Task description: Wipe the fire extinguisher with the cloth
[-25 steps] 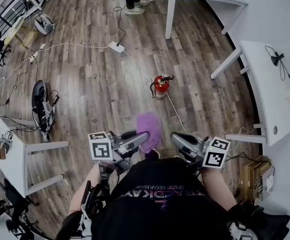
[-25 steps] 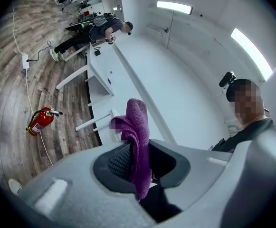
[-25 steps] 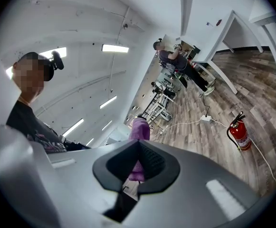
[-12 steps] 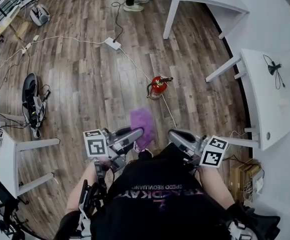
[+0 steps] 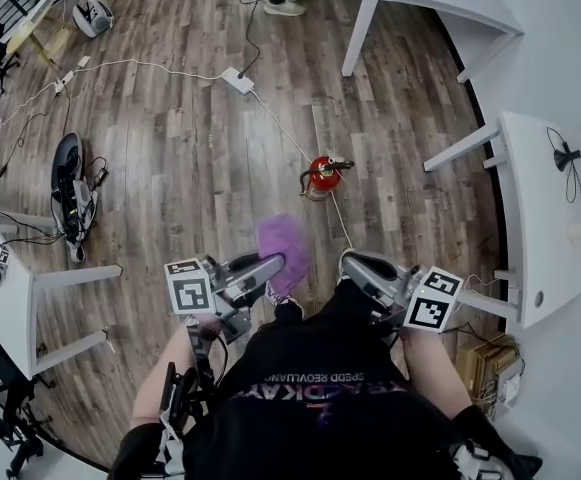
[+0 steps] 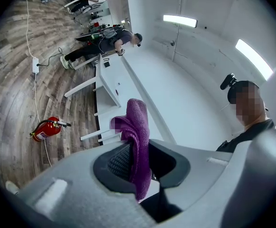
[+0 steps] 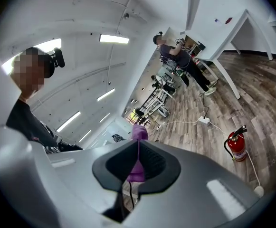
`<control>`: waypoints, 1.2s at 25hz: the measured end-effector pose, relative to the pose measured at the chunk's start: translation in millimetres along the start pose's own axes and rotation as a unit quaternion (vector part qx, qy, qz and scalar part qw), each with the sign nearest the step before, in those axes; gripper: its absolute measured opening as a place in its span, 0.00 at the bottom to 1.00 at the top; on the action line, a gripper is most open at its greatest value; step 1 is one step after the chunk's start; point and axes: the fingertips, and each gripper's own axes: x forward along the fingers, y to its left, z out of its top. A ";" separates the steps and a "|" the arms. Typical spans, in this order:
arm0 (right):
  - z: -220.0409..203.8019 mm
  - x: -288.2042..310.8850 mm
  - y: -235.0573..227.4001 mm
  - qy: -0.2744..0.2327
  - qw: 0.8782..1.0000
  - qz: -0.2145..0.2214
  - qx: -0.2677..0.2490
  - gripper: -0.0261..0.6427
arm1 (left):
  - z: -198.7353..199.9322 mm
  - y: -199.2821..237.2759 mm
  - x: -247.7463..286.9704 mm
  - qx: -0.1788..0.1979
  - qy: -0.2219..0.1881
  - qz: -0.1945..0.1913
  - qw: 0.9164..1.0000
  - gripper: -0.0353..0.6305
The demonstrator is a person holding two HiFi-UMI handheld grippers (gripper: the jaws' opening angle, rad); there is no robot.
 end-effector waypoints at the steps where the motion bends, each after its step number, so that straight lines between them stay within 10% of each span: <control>1: 6.3 -3.4 -7.9 0.001 1.000 -0.001 0.000 0.06 | 0.5 3.4 7.9 -0.004 0.000 0.004 1.000 0.15; 17: 44.5 -46.4 -185.9 0.122 0.992 0.005 -0.010 0.06 | 9.5 115.5 119.0 0.007 0.003 0.119 0.993 0.15; 30: -9.3 -27.6 -306.5 0.136 0.988 -0.066 -0.043 0.06 | 43.5 304.7 136.2 0.049 0.127 0.083 0.987 0.15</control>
